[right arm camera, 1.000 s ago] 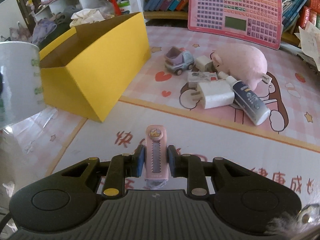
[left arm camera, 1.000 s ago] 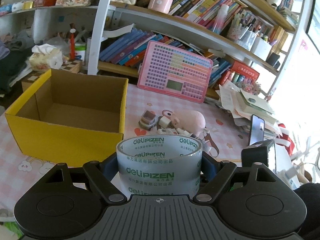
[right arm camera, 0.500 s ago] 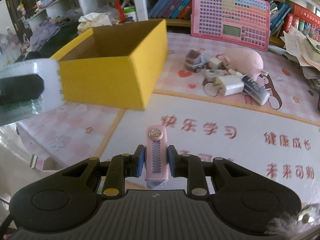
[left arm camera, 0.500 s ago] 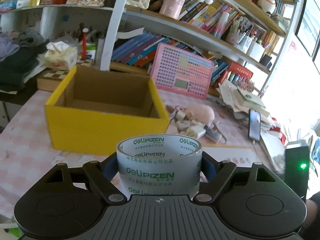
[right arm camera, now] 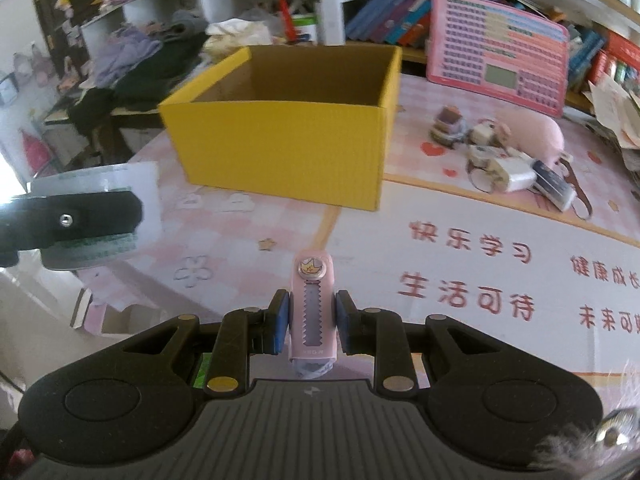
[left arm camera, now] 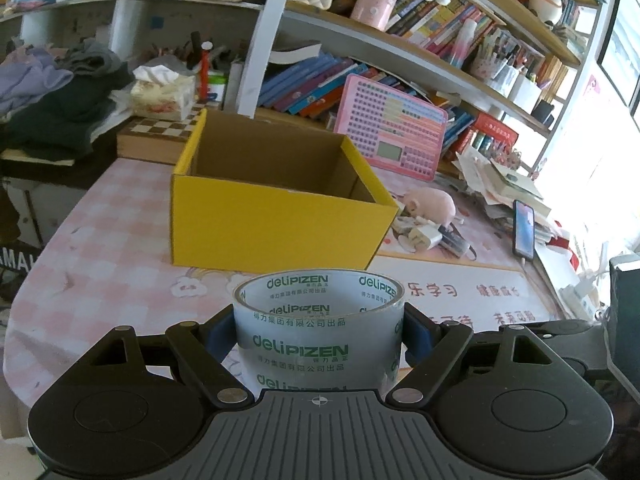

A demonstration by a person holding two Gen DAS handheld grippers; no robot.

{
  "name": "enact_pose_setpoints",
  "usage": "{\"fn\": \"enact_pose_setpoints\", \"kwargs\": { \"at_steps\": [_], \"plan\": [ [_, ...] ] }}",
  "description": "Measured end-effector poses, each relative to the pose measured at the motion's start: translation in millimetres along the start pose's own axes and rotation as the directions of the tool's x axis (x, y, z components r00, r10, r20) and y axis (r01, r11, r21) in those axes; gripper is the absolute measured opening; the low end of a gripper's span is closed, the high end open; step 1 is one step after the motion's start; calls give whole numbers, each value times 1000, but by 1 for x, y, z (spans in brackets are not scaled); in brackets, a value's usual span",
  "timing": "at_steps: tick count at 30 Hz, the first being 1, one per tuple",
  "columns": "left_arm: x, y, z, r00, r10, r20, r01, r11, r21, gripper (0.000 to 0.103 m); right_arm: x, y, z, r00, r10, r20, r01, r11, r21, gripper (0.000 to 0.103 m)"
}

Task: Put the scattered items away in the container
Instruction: 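Carry the tape roll and pink stapler with both tools over the yellow box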

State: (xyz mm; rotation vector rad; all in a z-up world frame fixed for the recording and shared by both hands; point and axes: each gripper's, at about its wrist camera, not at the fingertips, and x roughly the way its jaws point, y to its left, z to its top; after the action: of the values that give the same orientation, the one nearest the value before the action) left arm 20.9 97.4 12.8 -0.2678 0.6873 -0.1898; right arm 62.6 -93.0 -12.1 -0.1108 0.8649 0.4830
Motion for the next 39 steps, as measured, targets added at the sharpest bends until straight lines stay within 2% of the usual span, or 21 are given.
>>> {"fn": "enact_pose_setpoints", "kwargs": {
  "at_steps": [10,22,33,39],
  "plan": [
    [-24,20,-6,998,34,55,-32,999,-35,84,-2,39,3,999,48,0,-48,993,-107,23],
    [-37,34,-2,994,46,101,-43,998,-38,84,-3,57,14,997,65,30,-59,984,-166,23],
    [-36,28,26,986,11,168,-14,1000,21,84,-16,49,45,990,74,117,-52,982,-180,23],
    [-30,21,51,978,-4,209,-12,997,76,84,-21,39,74,984,80,160,-47,979,-198,23]
  ]
}}
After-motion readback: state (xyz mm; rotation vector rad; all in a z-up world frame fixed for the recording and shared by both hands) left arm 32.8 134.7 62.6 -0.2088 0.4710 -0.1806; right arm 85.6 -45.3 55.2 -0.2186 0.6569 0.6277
